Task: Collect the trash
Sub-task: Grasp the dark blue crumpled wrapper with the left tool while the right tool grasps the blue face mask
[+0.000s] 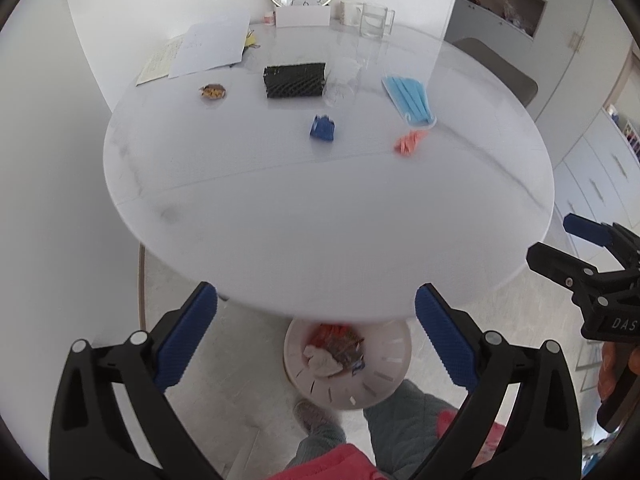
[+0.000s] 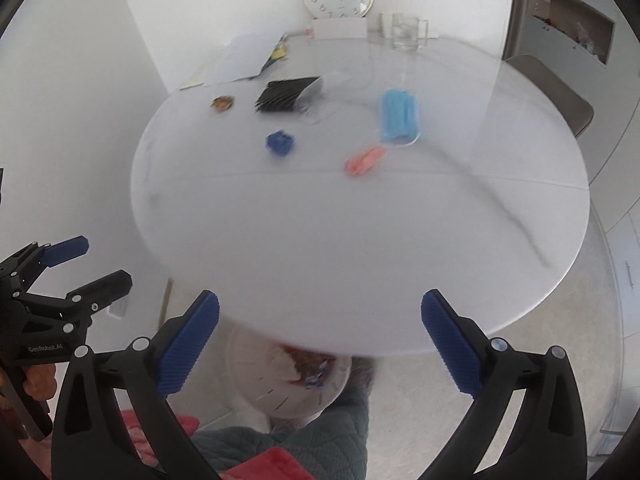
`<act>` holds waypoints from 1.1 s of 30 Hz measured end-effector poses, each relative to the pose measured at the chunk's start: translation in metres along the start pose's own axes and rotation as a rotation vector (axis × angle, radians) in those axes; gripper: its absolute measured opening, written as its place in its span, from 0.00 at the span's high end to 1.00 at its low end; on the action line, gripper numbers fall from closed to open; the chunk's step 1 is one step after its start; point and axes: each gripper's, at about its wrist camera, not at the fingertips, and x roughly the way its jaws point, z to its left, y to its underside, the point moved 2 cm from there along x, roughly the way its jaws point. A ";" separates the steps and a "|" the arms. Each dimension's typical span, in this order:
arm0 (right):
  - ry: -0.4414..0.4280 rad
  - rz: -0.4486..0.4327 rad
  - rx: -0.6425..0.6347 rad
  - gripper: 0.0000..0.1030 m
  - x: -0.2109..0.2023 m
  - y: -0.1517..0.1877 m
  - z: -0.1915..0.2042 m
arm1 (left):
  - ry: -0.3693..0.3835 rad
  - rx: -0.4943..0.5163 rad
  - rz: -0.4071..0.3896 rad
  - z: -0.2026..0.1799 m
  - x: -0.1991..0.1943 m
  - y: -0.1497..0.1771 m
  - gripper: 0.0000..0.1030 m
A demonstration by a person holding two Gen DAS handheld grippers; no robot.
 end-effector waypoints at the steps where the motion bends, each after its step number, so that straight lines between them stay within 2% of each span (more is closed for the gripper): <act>1: 0.001 -0.001 0.001 0.03 0.002 -0.004 -0.004 | -0.001 -0.005 -0.001 -0.001 0.005 -0.007 0.08; 8: 0.005 0.004 0.016 0.03 0.033 -0.054 -0.043 | -0.036 -0.011 -0.009 -0.016 0.052 -0.062 0.08; 12: -0.015 0.015 0.035 0.03 0.060 -0.089 -0.067 | -0.058 -0.028 -0.044 -0.025 0.088 -0.102 0.08; 17: -0.017 0.035 0.032 0.03 0.105 -0.133 -0.097 | -0.082 -0.064 -0.058 -0.026 0.139 -0.136 0.08; 20: -0.023 0.051 0.021 0.03 0.138 -0.157 -0.113 | -0.113 -0.107 -0.013 -0.020 0.183 -0.154 0.08; 28: -0.009 0.106 0.028 0.03 0.224 -0.207 -0.144 | -0.152 -0.207 0.073 -0.008 0.245 -0.174 0.22; 31: -0.014 0.117 0.017 0.03 0.244 -0.222 -0.146 | -0.149 -0.236 0.098 -0.006 0.258 -0.179 0.32; 33: -0.013 0.116 -0.005 0.03 0.252 -0.228 -0.142 | -0.151 -0.248 0.110 -0.005 0.262 -0.180 0.44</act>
